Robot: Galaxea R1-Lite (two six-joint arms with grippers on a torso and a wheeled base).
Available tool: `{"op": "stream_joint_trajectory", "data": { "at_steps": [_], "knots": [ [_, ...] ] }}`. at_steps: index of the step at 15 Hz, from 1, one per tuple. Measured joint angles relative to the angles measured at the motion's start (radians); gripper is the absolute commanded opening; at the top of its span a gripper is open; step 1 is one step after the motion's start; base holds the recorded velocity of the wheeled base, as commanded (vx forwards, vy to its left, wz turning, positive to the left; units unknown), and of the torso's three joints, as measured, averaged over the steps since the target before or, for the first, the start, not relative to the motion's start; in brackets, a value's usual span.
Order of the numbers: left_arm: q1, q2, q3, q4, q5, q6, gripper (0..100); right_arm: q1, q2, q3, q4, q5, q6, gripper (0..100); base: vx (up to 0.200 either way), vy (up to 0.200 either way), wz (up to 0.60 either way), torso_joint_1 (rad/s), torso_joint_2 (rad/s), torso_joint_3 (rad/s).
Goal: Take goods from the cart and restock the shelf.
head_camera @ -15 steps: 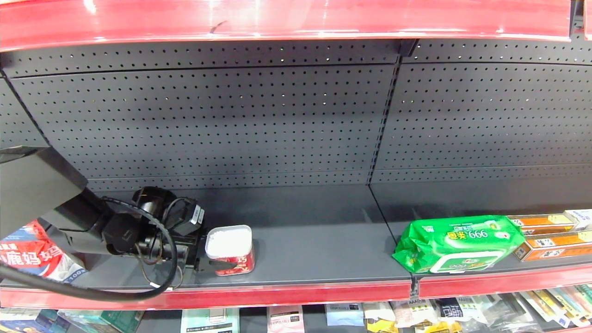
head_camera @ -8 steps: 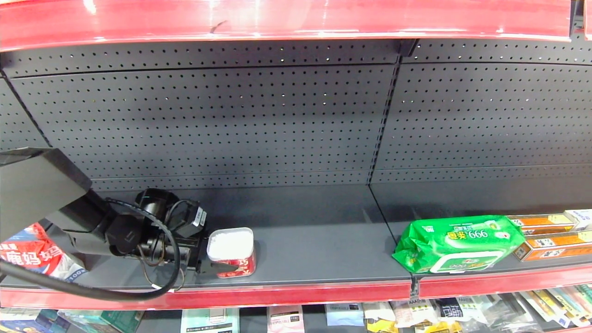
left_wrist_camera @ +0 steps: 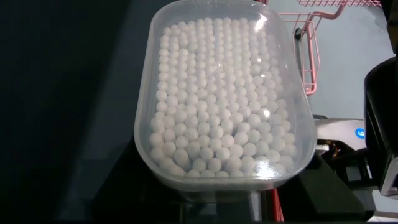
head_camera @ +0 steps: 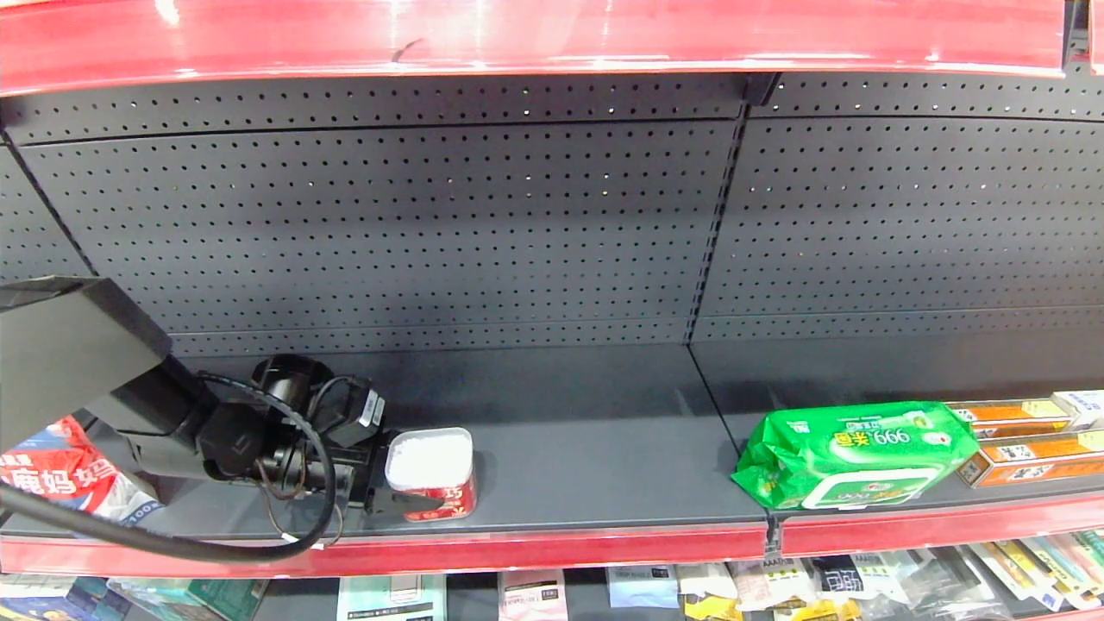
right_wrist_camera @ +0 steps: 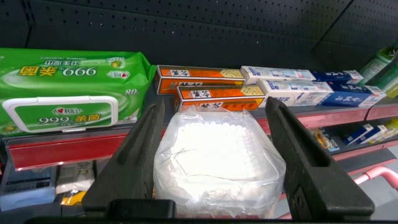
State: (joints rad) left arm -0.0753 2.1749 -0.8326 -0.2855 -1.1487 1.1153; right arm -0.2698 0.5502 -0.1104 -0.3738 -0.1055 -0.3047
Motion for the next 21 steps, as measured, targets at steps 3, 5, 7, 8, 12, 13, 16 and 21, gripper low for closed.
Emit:
{"op": "stream_joint_trajectory", "data": {
  "at_steps": [3, 5, 7, 8, 12, 13, 16, 21],
  "knots": [
    [0.0, 0.003, 0.003, 0.001, -0.001, 0.0, 0, 0.0, 0.0, 0.0, 0.0, 0.0, 0.0, 0, 0.0, 0.0, 0.0, 0.0, 0.0, 0.0],
    [-0.004, 0.006, 0.003, 0.001, -0.002, -0.001, 0, 0.0, 0.0, 0.0, 0.0, 0.0, 0.0, 0, 0.0, 0.0, 0.0, 0.0, 0.0, 0.0],
    [-0.009, 0.008, 0.003, 0.002, -0.008, -0.004, 0, 0.0, 0.001, 0.0, 0.0, 0.0, 0.0, 0, 0.0, 0.0, 0.0, 0.0, 0.0, 0.0],
    [-0.011, 0.01, 0.003, 0.004, -0.008, -0.005, 0, 0.0, 0.001, 0.0, 0.0, 0.0, 0.0, 0, 0.0, 0.0, 0.0, 0.0, 0.0, 0.0],
    [-0.014, 0.017, 0.004, 0.009, -0.031, -0.005, 0, 0.0, 0.002, 0.0, 0.0, 0.0, 0.0, 0, 0.0, 0.0, 0.0, 0.0, 0.0, 0.0],
    [-0.014, 0.017, 0.004, 0.01, -0.031, -0.005, 0, 0.0, 0.002, 0.0, 0.0, 0.0, 0.0, 0, 0.0, 0.0, 0.0, 0.0, 0.0, 0.0],
    [-0.014, 0.021, 0.003, 0.011, -0.031, -0.006, 100, 0.0, 0.002, 0.0, 0.0, 0.0, 0.0, 0, 0.0, 0.0, 0.0, 0.0, 0.0, 0.0],
    [-0.014, 0.023, -0.001, 0.019, -0.029, -0.03, 100, 0.0, 0.003, 0.003, 0.0, 0.0, 0.0, 0, 0.0, 0.0, 0.0, 0.0, 0.0, 0.0]
  ]
}}
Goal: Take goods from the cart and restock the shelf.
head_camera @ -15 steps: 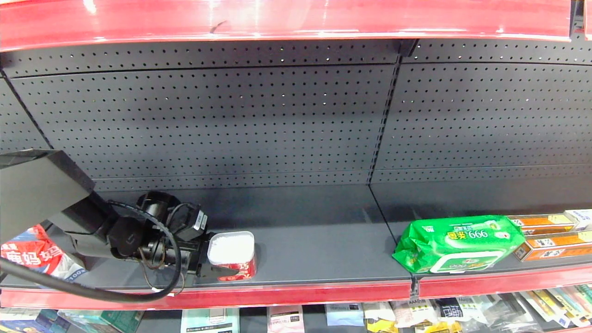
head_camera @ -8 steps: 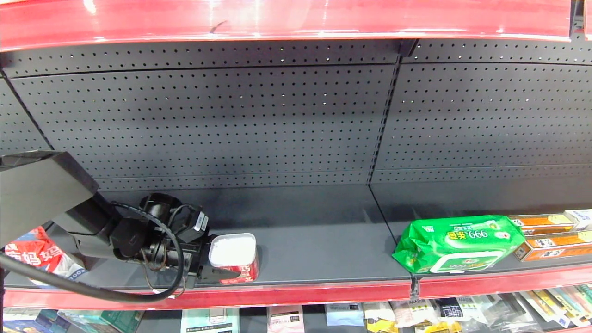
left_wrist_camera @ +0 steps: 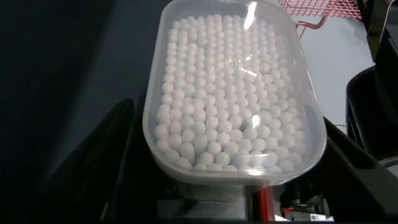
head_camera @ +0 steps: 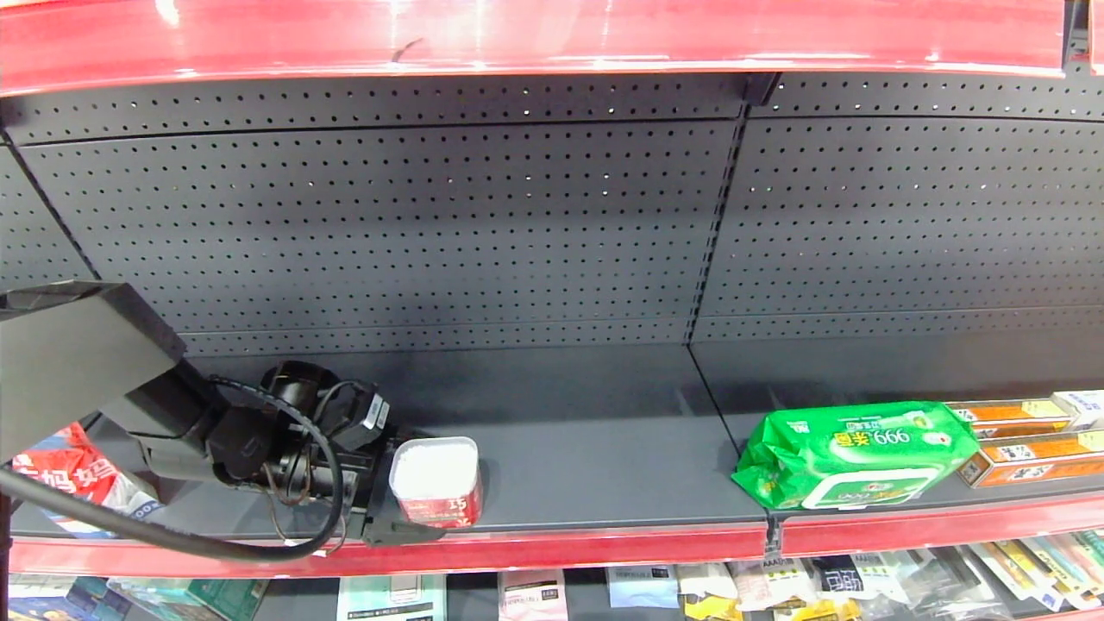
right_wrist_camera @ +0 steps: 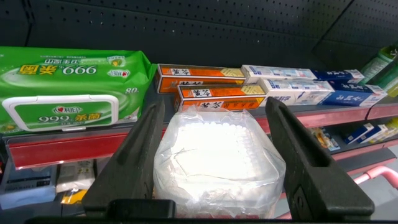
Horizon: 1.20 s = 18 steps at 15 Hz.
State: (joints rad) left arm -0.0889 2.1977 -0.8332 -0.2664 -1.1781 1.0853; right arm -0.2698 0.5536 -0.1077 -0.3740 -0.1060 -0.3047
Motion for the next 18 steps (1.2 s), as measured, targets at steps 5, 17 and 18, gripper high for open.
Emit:
{"op": "stream_joint_trajectory", "data": {
  "at_steps": [5, 17, 18],
  "knots": [
    [0.011, -0.018, 0.001, 0.002, -0.004, -0.005, 100, 0.0, 0.001, 0.004, 0.0, 0.0, 0.0, 0, 0.0, 0.0, 0.0, 0.0, 0.0, 0.0],
    [0.045, -0.19, -0.026, 0.004, -0.081, -0.254, 100, 0.0, -0.002, 0.009, 0.0, -0.001, -0.001, 0, 0.0, 0.0, 0.0, 0.0, 0.0, 0.0],
    [0.048, -0.2, -0.037, 0.003, -0.08, -0.267, 100, 0.0, -0.001, 0.009, 0.0, -0.001, -0.001, 0, 0.0, 0.0, 0.0, 0.0, 0.0, 0.0]
  ]
}}
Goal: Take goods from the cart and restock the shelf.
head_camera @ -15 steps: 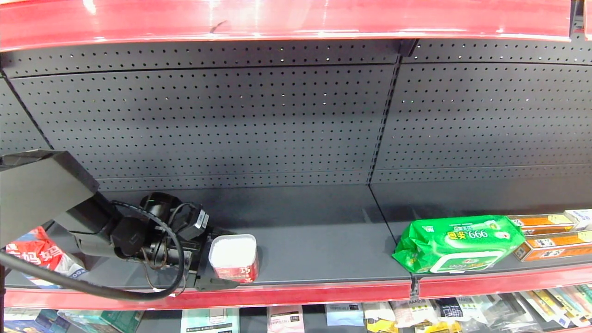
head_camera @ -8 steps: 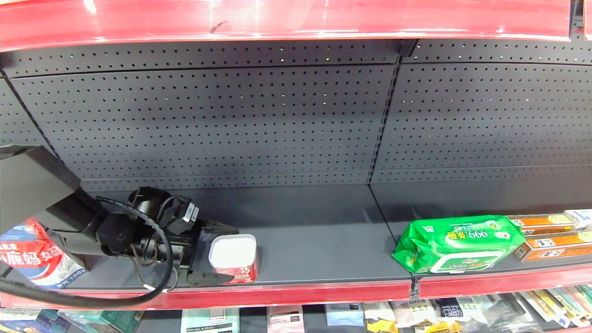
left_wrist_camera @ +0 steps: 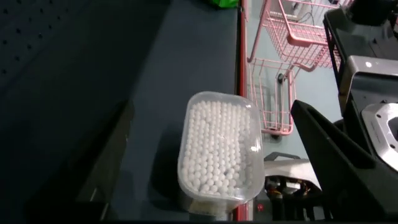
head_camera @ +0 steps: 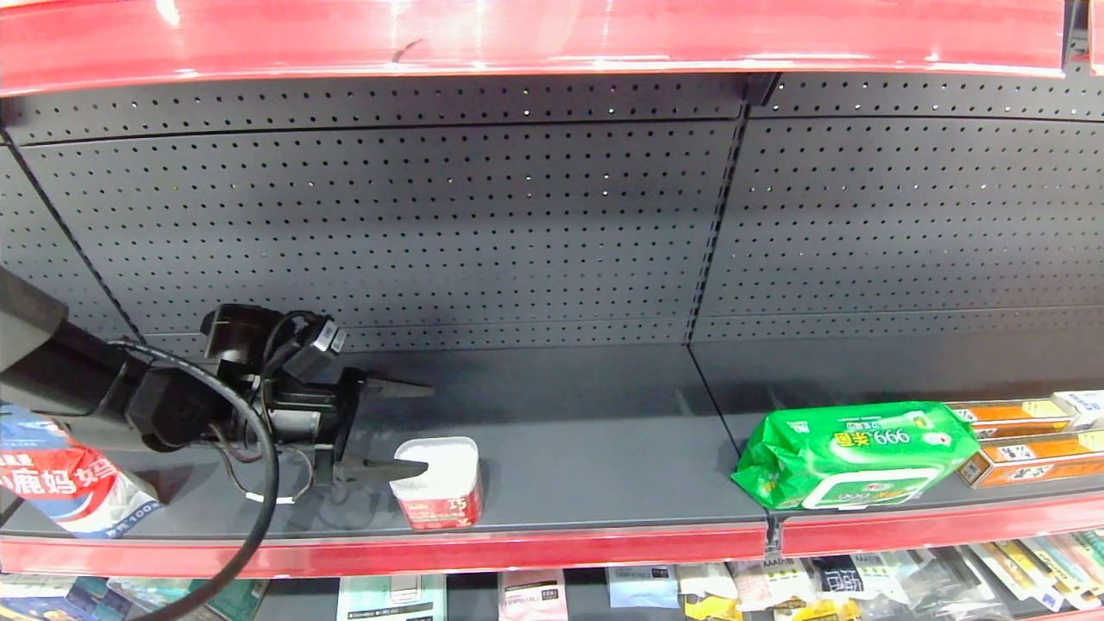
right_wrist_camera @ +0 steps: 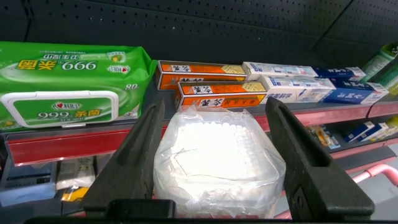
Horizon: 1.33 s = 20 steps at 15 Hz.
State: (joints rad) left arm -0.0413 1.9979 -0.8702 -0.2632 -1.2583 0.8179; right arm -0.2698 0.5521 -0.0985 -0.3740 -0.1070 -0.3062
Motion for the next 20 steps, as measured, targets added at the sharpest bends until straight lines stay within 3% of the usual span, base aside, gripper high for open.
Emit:
{"op": "stream_joint_trajectory", "data": {
  "at_steps": [2, 5, 7, 8, 11, 13, 14, 15, 16, 17, 18, 19, 20],
  "knots": [
    [0.003, -0.008, -0.031, 0.0, 0.003, -0.02, 100, 0.0, 0.0, 0.0, 0.0, 0.0, -0.003, 0, 0.0, 0.0, 0.0, 0.0, 0.0, 0.0],
    [0.035, -0.014, -0.069, 0.001, 0.029, -0.116, 100, 0.001, -0.001, -0.002, 0.0, 0.0, -0.003, 0, 0.0, 0.0, 0.0, 0.0, 0.0, 0.0],
    [0.067, -0.016, -0.137, 0.0, 0.112, -0.219, 100, 0.005, 0.002, -0.003, 0.0, 0.002, -0.003, 0, 0.0, 0.0, 0.0, 0.0, 0.0, 0.0],
    [0.078, -0.016, -0.161, -0.001, 0.17, -0.246, 100, 0.006, 0.003, -0.003, 0.0, 0.003, 0.0, 0, 0.0, 0.0, 0.0, 0.0, 0.0, 0.0],
    [0.091, -0.004, -0.208, -0.039, 0.341, -0.269, 100, 0.003, -0.003, -0.002, 0.0, 0.003, 0.008, 0, 0.0, 0.0, 0.0, 0.0, 0.0, 0.0],
    [0.083, 0.012, -0.21, -0.2, 0.52, -0.287, 100, 0.008, -0.004, -0.003, 0.0, 0.005, 0.01, 0, 0.0, 0.0, 0.0, 0.0, 0.0, 0.0],
    [0.076, 0.024, -0.203, -0.309, 0.611, -0.315, 100, 0.009, -0.004, -0.006, -0.001, 0.007, 0.014, 0, 0.0, 0.0, 0.0, 0.0, 0.0, 0.0],
    [0.06, 0.038, -0.19, -0.449, 0.738, -0.374, 100, 0.011, -0.004, -0.006, 0.0, 0.01, 0.018, 0, 0.0, 0.0, 0.0, 0.0, 0.0, 0.0],
    [0.034, 0.05, -0.171, -0.553, 0.88, -0.464, 100, 0.013, -0.004, -0.007, 0.0, 0.012, 0.019, 0, 0.0, 0.0, 0.0, 0.0, 0.0, 0.0],
    [-0.003, 0.058, -0.154, -0.628, 1.026, -0.555, 100, 0.014, -0.003, -0.011, -0.001, 0.015, 0.019, 0, 0.0, 0.0, 0.0, 0.0, 0.0, 0.0],
    [-0.048, 0.065, -0.142, -0.685, 1.188, -0.62, 100, 0.021, -0.001, -0.015, -0.002, 0.019, 0.02, 0, 0.0, 0.0, 0.0, 0.0, 0.0, 0.0],
    [-0.087, 0.067, -0.132, -0.73, 1.336, -0.659, 100, 0.028, 0.001, -0.021, -0.002, 0.02, 0.023, 0, 0.0, 0.0, 0.0, 0.0, 0.0, 0.0],
    [-0.12, 0.063, -0.12, -0.754, 1.429, -0.685, 100, 0.032, 0.008, -0.025, -0.002, 0.02, 0.03, 0, 0.0, 0.0, 0.0, 0.0, 0.0, 0.0]
  ]
}}
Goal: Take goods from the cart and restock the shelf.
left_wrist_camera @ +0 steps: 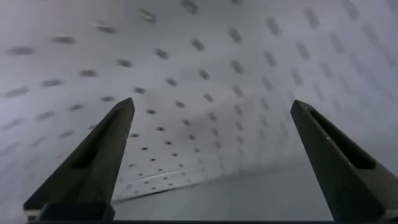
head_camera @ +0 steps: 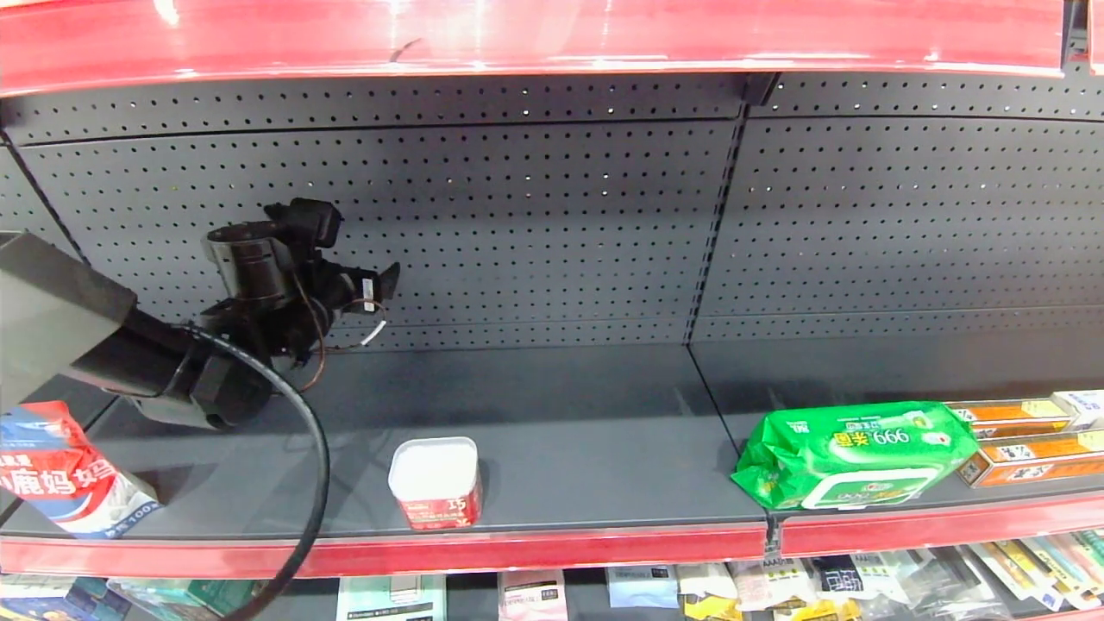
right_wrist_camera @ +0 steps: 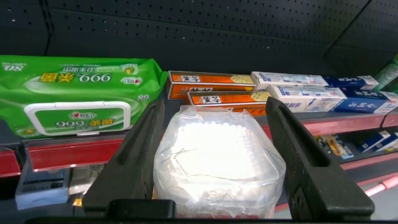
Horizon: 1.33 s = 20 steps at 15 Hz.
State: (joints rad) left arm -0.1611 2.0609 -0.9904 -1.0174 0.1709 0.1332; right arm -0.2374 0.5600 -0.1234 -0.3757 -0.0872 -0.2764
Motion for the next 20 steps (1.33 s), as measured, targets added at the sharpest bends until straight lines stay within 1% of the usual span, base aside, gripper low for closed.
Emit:
{"op": "stream_joint_trajectory", "data": {
  "at_steps": [1, 2, 4, 6, 8, 9, 12, 13, 15, 16, 17, 18, 20],
  "knots": [
    [-0.032, -0.016, 0.023, -0.009, 0.034, -0.013, 100, 0.004, 0.01, -0.01, -0.001, 0.001, 0.017, 0, 0.0, 0.0, 0.0, 0.0, 0.0, 0.0],
    [-0.054, -0.046, 0.06, -0.008, 0.037, -0.023, 100, 0.009, 0.022, -0.021, 0.0, 0.007, 0.03, 0, 0.0, 0.0, 0.0, 0.0, 0.0, 0.0],
    [-0.096, -0.131, 0.159, -0.003, 0.02, -0.033, 100, 0.023, 0.041, -0.043, 0.0, 0.025, 0.04, 0, 0.0, 0.0, 0.0, 0.0, 0.0, 0.0],
    [-0.134, -0.232, 0.27, 0.0, -0.018, -0.03, 100, 0.029, 0.057, -0.05, 0.0, 0.04, 0.047, 0, 0.0, 0.0, 0.0, 0.0, 0.0, 0.0],
    [-0.153, -0.338, 0.399, 0.0, -0.044, -0.004, 100, 0.03, 0.07, -0.05, 0.001, 0.05, 0.047, 0, 0.0, 0.0, 0.0, 0.0, 0.0, 0.0],
    [-0.158, -0.4, 0.482, 0.001, -0.06, 0.014, 100, 0.03, 0.081, -0.049, 0.001, 0.064, 0.052, 0, 0.0, 0.0, 0.0, 0.0, 0.0, 0.0],
    [-0.166, -0.585, 0.713, 0.003, -0.106, 0.084, 100, 0.032, 0.12, -0.052, 0.0, 0.142, 0.061, 0, 0.0, 0.0, 0.0, 0.0, 0.0, 0.0],
    [-0.166, -0.643, 0.768, 0.003, -0.113, 0.098, 100, 0.031, 0.132, -0.055, 0.001, 0.176, 0.059, 0, 0.0, 0.0, 0.0, 0.0, 0.0, 0.0],
    [-0.167, -0.759, 0.85, 0.033, -0.118, 0.114, 100, 0.032, 0.158, -0.065, 0.002, 0.186, 0.055, 0, 0.0, 0.0, 0.0, 0.0, 0.0, 0.0],
    [-0.167, -0.821, 0.87, 0.089, -0.118, 0.118, 100, 0.032, 0.177, -0.077, 0.0, 0.184, 0.054, 0, 0.0, 0.0, 0.0, 0.0, 0.0, 0.0],
    [-0.167, -0.894, 0.878, 0.171, -0.117, 0.12, 100, 0.03, 0.2, -0.09, -0.004, 0.184, 0.054, 0, 0.0, 0.0, 0.0, 0.0, 0.0, 0.0],
    [-0.166, -0.983, 0.879, 0.295, -0.111, 0.121, 100, 0.029, 0.226, -0.109, -0.012, 0.183, 0.057, 0, 0.0, 0.0, 0.0, 0.0, 0.0, 0.0],
    [-0.161, -1.17, 0.854, 0.592, -0.086, 0.12, 100, 0.028, 0.257, -0.134, -0.016, 0.182, 0.06, 0, 0.0, 0.0, 0.0, 0.0, 0.0, 0.0]
  ]
}}
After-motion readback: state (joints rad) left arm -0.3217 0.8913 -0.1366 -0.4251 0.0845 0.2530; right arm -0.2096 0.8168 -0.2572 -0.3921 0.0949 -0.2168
